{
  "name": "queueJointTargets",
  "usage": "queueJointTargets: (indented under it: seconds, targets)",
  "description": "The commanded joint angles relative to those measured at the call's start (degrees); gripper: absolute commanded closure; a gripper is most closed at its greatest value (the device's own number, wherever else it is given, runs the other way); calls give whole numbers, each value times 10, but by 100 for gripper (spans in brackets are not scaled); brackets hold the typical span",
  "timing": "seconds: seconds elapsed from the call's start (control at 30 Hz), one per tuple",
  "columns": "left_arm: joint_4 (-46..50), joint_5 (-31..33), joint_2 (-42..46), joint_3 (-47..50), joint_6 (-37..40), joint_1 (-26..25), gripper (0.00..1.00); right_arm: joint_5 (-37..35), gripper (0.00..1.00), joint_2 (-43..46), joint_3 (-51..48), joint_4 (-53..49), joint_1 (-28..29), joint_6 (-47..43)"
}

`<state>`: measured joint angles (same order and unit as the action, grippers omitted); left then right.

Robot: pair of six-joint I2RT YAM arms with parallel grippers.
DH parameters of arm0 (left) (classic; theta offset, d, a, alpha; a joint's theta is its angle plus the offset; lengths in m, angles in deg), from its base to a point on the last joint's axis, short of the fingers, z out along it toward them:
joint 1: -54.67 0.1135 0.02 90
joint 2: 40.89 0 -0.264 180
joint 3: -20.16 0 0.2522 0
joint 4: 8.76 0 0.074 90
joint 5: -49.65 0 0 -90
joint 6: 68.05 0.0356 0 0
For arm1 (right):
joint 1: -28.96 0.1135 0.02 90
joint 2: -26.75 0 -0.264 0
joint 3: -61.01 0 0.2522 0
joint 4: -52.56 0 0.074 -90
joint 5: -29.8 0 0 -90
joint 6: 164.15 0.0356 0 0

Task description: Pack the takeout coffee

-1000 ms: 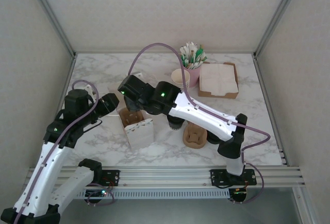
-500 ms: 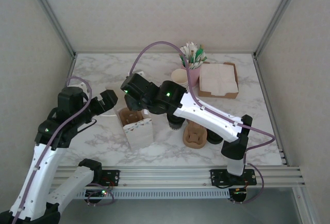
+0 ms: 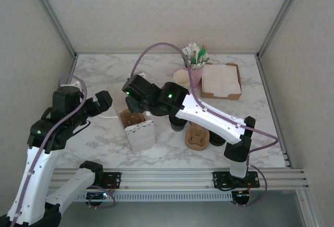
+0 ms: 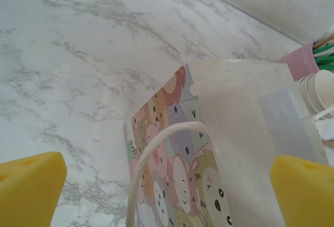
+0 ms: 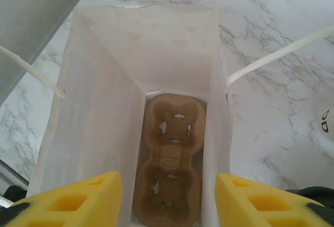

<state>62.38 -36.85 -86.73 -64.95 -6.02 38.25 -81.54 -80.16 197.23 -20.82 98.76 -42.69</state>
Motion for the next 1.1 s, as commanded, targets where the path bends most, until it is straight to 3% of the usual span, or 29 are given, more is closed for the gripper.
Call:
queueJointTargets:
  seconds: [0.0,0.17,0.33,0.67,0.9,1.07]
  targets:
    - [26,38,2,-31,11,-5,0,-7,48,28,-5,-11,7,-9]
    - [41,94,12,-50,12,-5,0,-13,46,38,-6,-15,7,-18]
    - [55,106,20,-57,4,-5,0,-35,43,43,-6,-23,7,-28]
    - [101,-17,15,-25,-23,-5,0,-73,38,36,-11,-43,-2,-38]
    - [96,-23,26,28,-38,-5,0,-60,37,36,-32,-42,-10,-31]
    - [59,-64,35,70,-61,-5,3,-41,37,34,-43,-47,-11,-24]
